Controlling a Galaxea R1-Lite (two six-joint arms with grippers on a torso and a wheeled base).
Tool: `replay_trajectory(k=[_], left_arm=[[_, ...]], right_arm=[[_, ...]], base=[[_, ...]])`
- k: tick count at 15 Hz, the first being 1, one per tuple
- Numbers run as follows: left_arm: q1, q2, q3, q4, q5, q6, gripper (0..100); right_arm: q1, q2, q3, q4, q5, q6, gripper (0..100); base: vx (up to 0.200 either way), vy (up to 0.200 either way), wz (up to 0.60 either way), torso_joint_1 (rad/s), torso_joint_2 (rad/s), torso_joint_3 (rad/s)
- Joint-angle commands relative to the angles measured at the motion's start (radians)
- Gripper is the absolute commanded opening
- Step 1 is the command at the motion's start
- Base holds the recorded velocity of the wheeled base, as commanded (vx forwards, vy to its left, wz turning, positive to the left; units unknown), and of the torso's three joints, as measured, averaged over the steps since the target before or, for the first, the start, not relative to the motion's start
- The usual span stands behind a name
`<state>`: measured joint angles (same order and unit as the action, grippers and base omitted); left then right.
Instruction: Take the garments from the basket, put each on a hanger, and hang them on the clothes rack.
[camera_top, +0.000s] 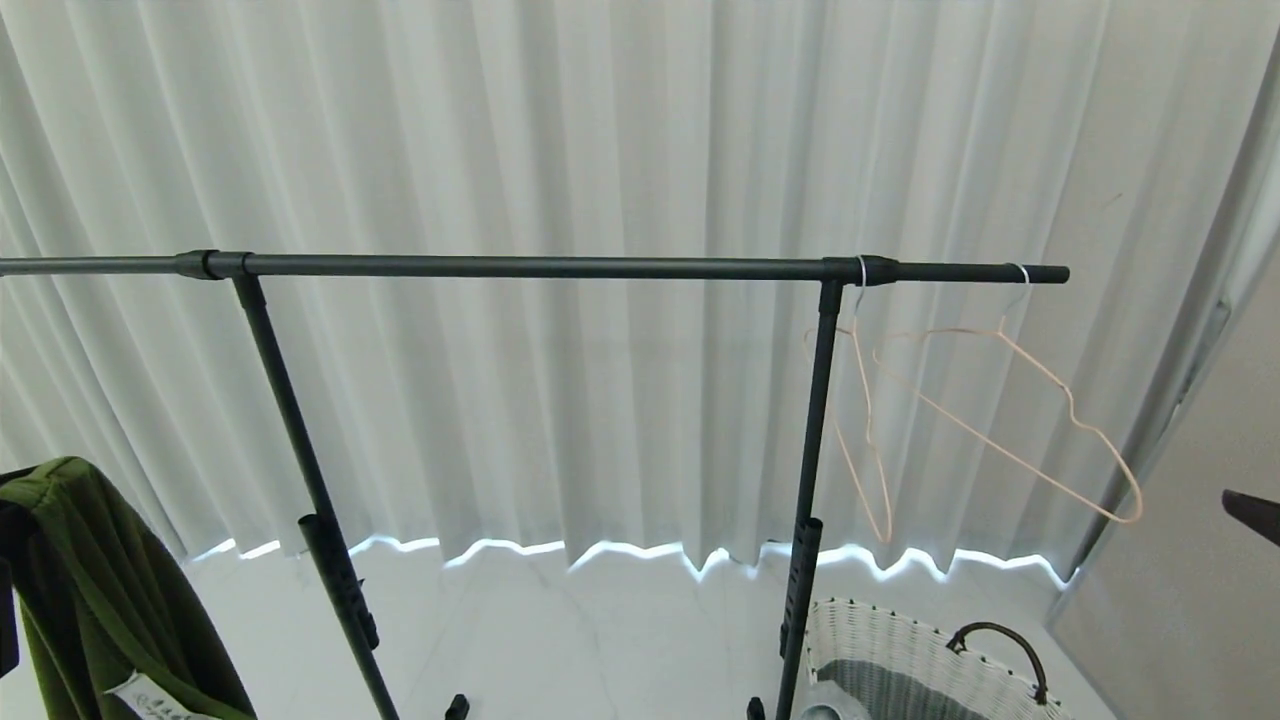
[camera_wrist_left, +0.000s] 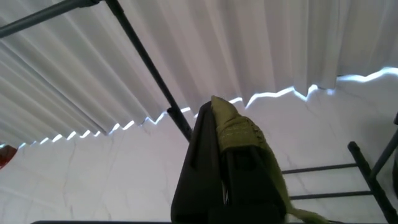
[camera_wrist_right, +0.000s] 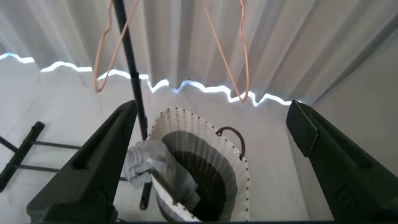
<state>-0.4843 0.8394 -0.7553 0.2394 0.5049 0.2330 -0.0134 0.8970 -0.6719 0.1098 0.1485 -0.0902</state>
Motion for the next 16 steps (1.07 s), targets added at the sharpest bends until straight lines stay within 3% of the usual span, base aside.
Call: replay_trajectory(k=[1, 6, 8, 11, 16], left_arm=[[0.0, 0.006, -0.001, 0.0, 0.0, 0.0, 0], [0.0, 0.006, 0.005, 0.0, 0.0, 0.002, 0], [-0.004, 0.001, 0.005, 0.001, -0.002, 0.02, 0], [-0.004, -0.005, 0.002, 0.0, -0.002, 0.091, 0], [-0.004, -0.031, 0.01, 0.001, -0.002, 0.094, 0]], right_arm=[[0.0, 0.028, 0.0, -0.001, 0.002, 0.0, 100], [-0.003, 0.079, -0.003, -0.001, -0.003, 0.0, 100], [-0.01, 0.135, -0.035, 0.004, -0.001, -0.002, 100], [-0.034, 0.31, -0.156, 0.007, -0.001, -0.039, 100], [-0.12, 0.611, -0.368, 0.008, 0.049, -0.166, 100]], base=[[0.2, 0.0, 0.0, -0.002, 0.0, -0.002], [0.2, 0.0, 0.0, 0.002, 0.0, 0.002], [0.0, 0.0, 0.0, 0.0, 0.0, 0.0], [0.0, 0.0, 0.0, 0.0, 0.0, 0.0], [0.0, 0.0, 0.0, 0.0, 0.0, 0.0]])
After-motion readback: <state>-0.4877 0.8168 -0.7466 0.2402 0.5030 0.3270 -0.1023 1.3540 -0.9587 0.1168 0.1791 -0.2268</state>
